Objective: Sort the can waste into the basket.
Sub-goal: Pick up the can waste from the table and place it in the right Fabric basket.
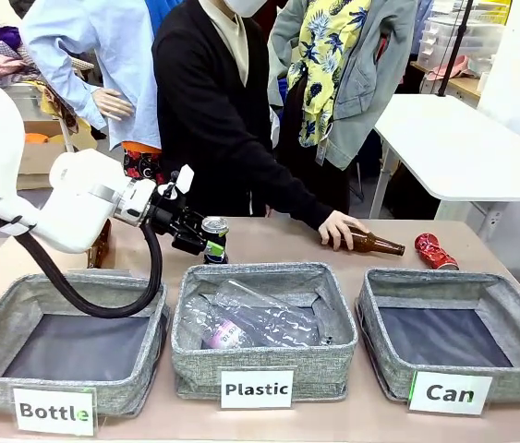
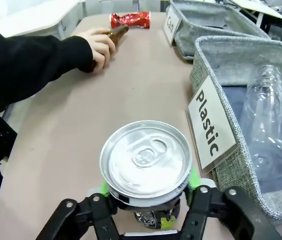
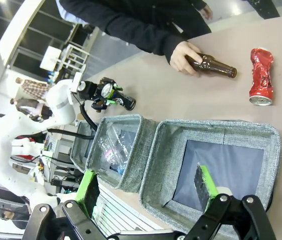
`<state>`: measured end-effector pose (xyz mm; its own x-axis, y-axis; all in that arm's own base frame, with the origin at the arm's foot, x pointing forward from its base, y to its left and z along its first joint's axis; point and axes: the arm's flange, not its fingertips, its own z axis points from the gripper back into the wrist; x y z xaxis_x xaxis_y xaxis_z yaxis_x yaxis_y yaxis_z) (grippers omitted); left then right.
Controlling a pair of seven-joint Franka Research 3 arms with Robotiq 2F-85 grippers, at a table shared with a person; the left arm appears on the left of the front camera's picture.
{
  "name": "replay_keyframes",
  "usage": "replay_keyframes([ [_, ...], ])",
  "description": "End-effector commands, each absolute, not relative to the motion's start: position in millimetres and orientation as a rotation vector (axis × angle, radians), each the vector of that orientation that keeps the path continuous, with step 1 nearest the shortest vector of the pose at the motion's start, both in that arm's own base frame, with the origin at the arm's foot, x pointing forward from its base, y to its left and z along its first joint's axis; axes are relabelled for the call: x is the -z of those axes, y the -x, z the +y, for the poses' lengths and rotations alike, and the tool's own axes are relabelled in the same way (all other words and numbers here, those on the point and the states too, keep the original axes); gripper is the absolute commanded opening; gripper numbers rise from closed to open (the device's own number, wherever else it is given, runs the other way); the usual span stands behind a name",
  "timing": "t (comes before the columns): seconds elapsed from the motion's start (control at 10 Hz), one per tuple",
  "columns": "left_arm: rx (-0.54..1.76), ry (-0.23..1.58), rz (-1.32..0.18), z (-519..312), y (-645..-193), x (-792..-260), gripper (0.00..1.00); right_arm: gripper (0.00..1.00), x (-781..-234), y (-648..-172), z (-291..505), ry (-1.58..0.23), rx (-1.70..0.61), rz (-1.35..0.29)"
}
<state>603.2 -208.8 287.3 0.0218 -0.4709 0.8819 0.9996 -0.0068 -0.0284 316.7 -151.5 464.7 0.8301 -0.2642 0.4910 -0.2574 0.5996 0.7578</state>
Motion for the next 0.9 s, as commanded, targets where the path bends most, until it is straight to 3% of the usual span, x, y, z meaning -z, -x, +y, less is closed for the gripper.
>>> replay_keyframes([
  [0.0,1.394,0.888,-0.863,-208,-605,-285,0.00,1.00,-462,-316,-151,-0.926,-0.012,-0.620],
  [0.1,1.395,0.889,-0.868,-208,-604,-286,0.15,1.00,-462,-316,-151,-0.926,-0.012,-0.620],
  [0.3,1.405,0.907,-0.909,-204,-601,-291,0.00,1.00,-462,-316,-151,-0.926,-0.012,-0.620],
  [0.6,1.413,0.898,-0.971,-169,-586,-326,0.00,1.00,-462,-316,-151,-0.926,-0.012,-0.620],
  [0.8,1.465,0.882,-0.941,-105,-527,-388,0.00,1.00,-462,-316,-151,-0.926,-0.012,-0.620],
])
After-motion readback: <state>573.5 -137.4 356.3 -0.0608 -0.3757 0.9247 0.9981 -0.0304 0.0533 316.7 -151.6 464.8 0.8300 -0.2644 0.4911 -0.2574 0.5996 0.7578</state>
